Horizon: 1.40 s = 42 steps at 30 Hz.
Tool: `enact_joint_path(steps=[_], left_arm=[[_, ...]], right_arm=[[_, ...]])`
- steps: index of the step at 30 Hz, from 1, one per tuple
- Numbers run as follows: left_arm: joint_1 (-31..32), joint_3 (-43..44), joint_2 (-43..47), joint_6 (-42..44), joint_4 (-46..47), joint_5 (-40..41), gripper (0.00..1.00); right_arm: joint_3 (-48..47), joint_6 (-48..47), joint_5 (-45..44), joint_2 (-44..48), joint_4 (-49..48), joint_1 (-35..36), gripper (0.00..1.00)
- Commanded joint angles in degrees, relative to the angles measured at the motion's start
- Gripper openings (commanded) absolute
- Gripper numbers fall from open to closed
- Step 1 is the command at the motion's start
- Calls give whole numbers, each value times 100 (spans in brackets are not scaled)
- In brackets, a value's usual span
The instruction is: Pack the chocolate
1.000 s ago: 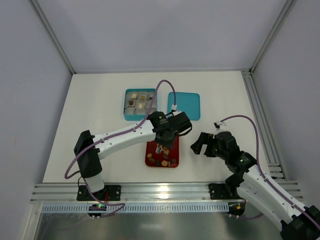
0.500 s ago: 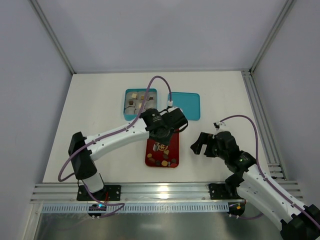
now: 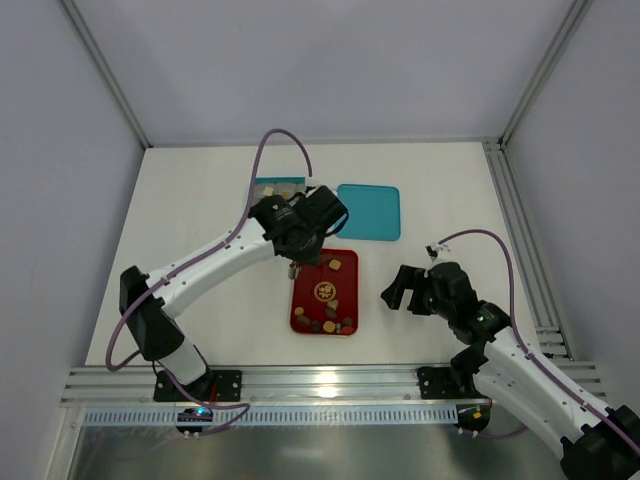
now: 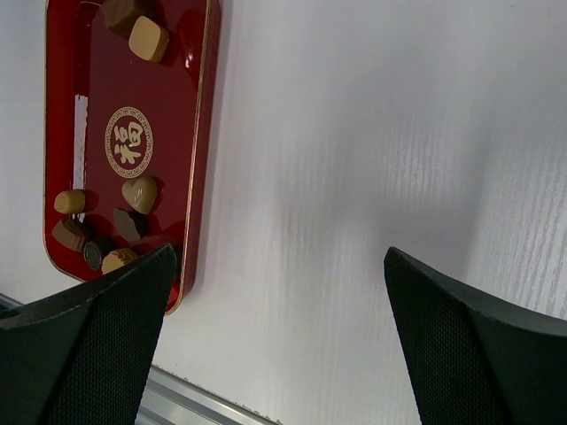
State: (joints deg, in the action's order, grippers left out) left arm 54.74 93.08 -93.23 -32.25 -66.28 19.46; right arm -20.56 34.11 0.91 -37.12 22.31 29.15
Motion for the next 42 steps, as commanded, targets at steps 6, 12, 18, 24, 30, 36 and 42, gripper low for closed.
enact_joint_path(steps=[6,12,18,24,30,36,42], left_arm=[[-964,404,218,553,256,-127,31],[-1510,799,-142,852,405,-337,31],[-1835,1098,-696,1010,555,-557,31],[-1923,1125,-1030,1054,722,-680,31],[-1976,1063,-1206,1080,871,-742,30],[-1994,1002,-1312,1098,915,-733,31],[-2037,905,-1329,1089,985,-742,32]], right_arm=[[-230,-132,-12,-5,-33,21,100],[-273,-159,-12,-111,-33,21,100],[-309,-194,-29,-163,-33,21,100],[-309,-194,-29,-172,-25,21,100],[-300,-203,-20,-172,-33,21,100],[-274,-203,-12,-172,-60,21,100],[-273,-194,6,-172,-60,21,100]])
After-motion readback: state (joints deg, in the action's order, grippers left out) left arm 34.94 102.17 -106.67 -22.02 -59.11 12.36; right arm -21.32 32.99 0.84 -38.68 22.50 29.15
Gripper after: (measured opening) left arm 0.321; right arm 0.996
